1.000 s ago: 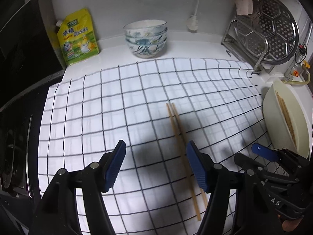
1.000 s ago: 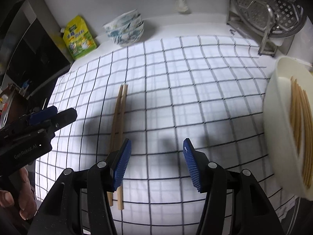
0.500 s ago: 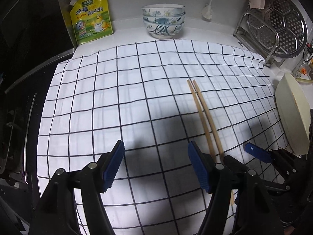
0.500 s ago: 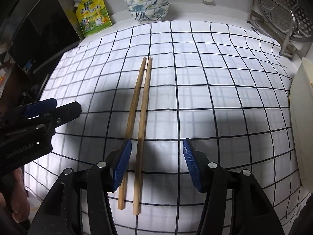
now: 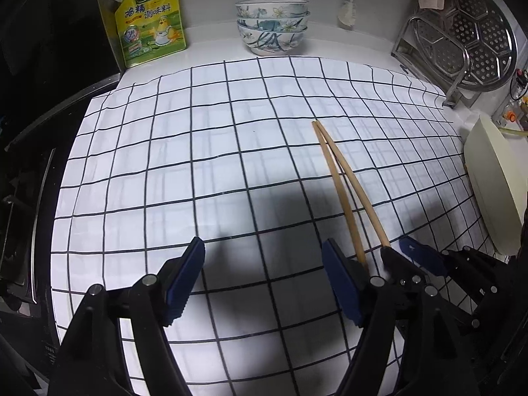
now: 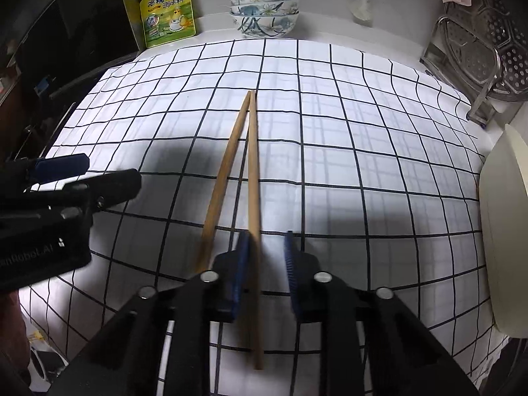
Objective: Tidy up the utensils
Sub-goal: 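Close the left tool on one chopstick while the right tool grasps the other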
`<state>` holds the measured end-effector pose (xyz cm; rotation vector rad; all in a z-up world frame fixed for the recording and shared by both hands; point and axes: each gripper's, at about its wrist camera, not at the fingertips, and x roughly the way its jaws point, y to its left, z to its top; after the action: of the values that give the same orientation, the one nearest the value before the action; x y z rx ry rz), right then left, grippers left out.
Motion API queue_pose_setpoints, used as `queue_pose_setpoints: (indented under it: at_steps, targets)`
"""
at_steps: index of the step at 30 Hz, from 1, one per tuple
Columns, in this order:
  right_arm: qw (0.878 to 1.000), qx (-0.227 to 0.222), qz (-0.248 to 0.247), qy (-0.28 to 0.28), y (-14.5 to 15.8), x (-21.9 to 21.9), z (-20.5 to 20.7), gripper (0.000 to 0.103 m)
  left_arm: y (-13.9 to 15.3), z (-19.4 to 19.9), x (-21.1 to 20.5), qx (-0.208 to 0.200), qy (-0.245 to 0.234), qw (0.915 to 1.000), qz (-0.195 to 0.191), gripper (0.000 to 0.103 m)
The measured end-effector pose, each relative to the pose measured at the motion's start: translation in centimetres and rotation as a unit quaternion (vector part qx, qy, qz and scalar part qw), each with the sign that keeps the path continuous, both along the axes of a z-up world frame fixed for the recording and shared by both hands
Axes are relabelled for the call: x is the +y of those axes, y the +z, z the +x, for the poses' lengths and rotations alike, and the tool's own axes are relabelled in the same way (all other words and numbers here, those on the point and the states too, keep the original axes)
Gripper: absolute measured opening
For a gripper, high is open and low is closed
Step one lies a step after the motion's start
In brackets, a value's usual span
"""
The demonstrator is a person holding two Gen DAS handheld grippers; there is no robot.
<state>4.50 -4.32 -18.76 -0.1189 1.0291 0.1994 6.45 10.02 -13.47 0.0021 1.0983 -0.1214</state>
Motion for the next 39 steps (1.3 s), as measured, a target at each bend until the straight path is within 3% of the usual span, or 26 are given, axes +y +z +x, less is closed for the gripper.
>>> queue_pose_setpoints:
  at_steps: [2, 20, 23, 26, 32, 35, 36, 37, 38, 39]
  targets:
    - [1.000, 0.003, 0.004, -0.003, 0.0, -0.5, 0.1, 0.008, -0.1, 0.1, -0.6, 0.002, -0.004, 1.0000, -0.003, 0.072]
    - [0.997, 0.016, 0.023, -0.067, 0.1, -6.4, -0.5, 0.008, -2.6, 1.0, -5.1, 0.002, -0.026, 0.9994, 0.021, 0.075]
    - [0.997, 0.009, 0.028, -0.069, 0.5, -6.5, -0.3, 0.022, -2.7, 1.1, -5.3, 0.000, -0.025, 0.9994, 0.024, 0.075]
    - [0.997, 0.003, 0.027, -0.069, 0.7, -6.4, 0.1, 0.024, -3.0, 1.3, -5.4, 0.004, -0.022, 0.9994, 0.027, 0.073]
    - [0.998, 0.007, 0.013, -0.066, 0.0, -5.9, 1.1, 0.024, -2.8, 1.7, -5.8, -0.002, -0.021, 0.9993, 0.032, 0.057]
    - [0.999, -0.004, -0.001, -0.052, -0.1, -5.2, 1.2, 0.024, -2.6, 1.8, -6.0, -0.007, -0.021, 0.9992, 0.032, 0.039]
    - [0.999, -0.004, 0.000, -0.049, -0.1, -5.1, 1.2, 0.024, -2.6, 1.8, -6.1, -0.009, -0.020, 0.9993, 0.032, 0.026]
    - [0.999, -0.004, 0.003, -0.047, -0.1, -5.1, 1.3, 0.021, -2.6, 1.8, -6.1, -0.009, -0.020, 0.9993, 0.029, 0.014]
    - [0.999, -0.004, 0.006, -0.044, -0.1, -5.1, 1.4, 0.011, -2.6, 1.8, -6.2, -0.008, -0.022, 0.9994, 0.027, 0.010]
    - [0.999, -0.003, 0.006, -0.043, -0.1, -5.1, 1.5, 0.007, -2.5, 1.8, -6.2, -0.007, -0.023, 0.9994, 0.026, 0.008]
